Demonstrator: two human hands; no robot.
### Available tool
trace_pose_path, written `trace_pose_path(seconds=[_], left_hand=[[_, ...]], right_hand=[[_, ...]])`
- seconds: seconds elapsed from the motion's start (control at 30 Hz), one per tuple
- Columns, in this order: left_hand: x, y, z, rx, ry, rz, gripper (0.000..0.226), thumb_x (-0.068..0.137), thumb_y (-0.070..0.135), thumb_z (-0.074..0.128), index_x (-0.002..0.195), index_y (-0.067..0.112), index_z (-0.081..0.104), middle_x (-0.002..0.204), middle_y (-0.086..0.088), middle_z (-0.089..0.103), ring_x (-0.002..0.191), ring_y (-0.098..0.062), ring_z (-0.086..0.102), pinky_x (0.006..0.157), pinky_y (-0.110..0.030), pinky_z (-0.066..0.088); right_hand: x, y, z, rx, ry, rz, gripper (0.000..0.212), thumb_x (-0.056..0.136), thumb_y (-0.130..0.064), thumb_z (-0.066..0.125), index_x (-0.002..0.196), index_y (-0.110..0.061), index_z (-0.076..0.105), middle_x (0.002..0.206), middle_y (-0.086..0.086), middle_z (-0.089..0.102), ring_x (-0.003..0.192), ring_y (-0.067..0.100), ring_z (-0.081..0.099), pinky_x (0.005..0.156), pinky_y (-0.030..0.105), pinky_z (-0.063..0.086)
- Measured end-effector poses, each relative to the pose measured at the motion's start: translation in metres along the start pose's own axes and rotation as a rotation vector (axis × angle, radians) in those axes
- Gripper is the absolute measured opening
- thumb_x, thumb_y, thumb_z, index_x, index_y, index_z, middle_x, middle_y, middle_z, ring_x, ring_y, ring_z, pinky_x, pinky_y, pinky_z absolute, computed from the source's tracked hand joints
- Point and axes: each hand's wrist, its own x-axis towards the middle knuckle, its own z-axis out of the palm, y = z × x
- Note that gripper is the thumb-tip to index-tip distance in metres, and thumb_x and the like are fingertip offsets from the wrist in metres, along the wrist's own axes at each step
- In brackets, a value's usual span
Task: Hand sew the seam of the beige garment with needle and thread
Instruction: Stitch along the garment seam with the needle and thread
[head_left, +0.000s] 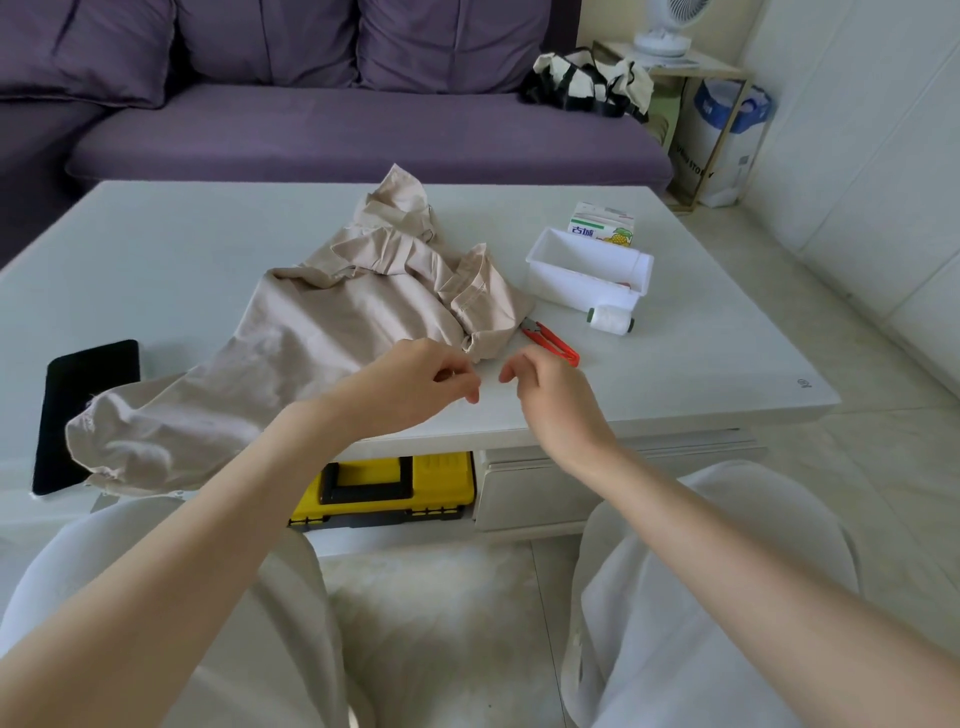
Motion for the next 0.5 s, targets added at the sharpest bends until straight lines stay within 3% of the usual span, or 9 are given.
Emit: trace_pose_path(seconds=[0.13, 0.27, 0.33, 0.4, 0.5], left_hand=[[-0.002, -0.010, -0.001, -0.021, 0.083, -0.014, 0.018, 0.096, 0.019, 0.052, 0.086, 0.014, 0.065, 0.068, -0.003, 0.055, 0.053, -0.011, 0.041, 0.048, -0.014, 0.032], [-0.001, -0.023, -0.001, -0.034, 0.190, -0.022, 0.013, 0.093, 0.020, 0.057, 0.086, 0.017, 0.068, 0.086, -0.010, 0.068, 0.081, -0.022, 0.059, 0.076, -0.026, 0.045], [-0.003, -0.023, 0.000, -0.061, 0.242, 0.000, 0.012, 0.092, 0.019, 0.059, 0.090, 0.016, 0.070, 0.089, -0.006, 0.070, 0.090, -0.021, 0.061, 0.082, -0.024, 0.044], [-0.006, -0.017, 0.000, -0.106, 0.275, 0.051, 0.012, 0.092, 0.017, 0.060, 0.090, 0.012, 0.070, 0.087, -0.004, 0.071, 0.086, -0.016, 0.062, 0.076, -0.018, 0.043], [-0.013, -0.002, -0.001, -0.199, 0.253, 0.116, 0.010, 0.092, 0.014, 0.060, 0.087, 0.011, 0.069, 0.073, -0.004, 0.066, 0.062, -0.004, 0.057, 0.057, -0.010, 0.040]], right_hand=[[0.011, 0.011, -0.008, -0.087, 0.090, 0.058, 0.026, 0.101, -0.015, 0.033, 0.086, -0.018, 0.054, 0.061, -0.007, 0.044, 0.055, 0.008, 0.041, 0.047, 0.018, 0.026], [0.018, 0.026, -0.015, -0.140, 0.105, 0.172, 0.028, 0.101, -0.016, 0.031, 0.091, -0.014, 0.057, 0.066, -0.007, 0.046, 0.060, 0.012, 0.043, 0.050, 0.021, 0.028], [0.019, 0.034, -0.018, -0.146, 0.100, 0.207, 0.028, 0.101, -0.014, 0.031, 0.091, -0.014, 0.057, 0.069, -0.006, 0.048, 0.063, 0.016, 0.045, 0.050, 0.023, 0.028], [0.021, 0.039, -0.019, -0.143, 0.086, 0.236, 0.029, 0.100, -0.011, 0.030, 0.092, -0.013, 0.058, 0.079, -0.002, 0.053, 0.074, 0.021, 0.048, 0.056, 0.029, 0.031], [0.025, 0.043, -0.021, -0.170, 0.063, 0.279, 0.031, 0.099, -0.009, 0.027, 0.090, -0.013, 0.056, 0.093, 0.001, 0.055, 0.083, 0.021, 0.047, 0.064, 0.029, 0.028]])
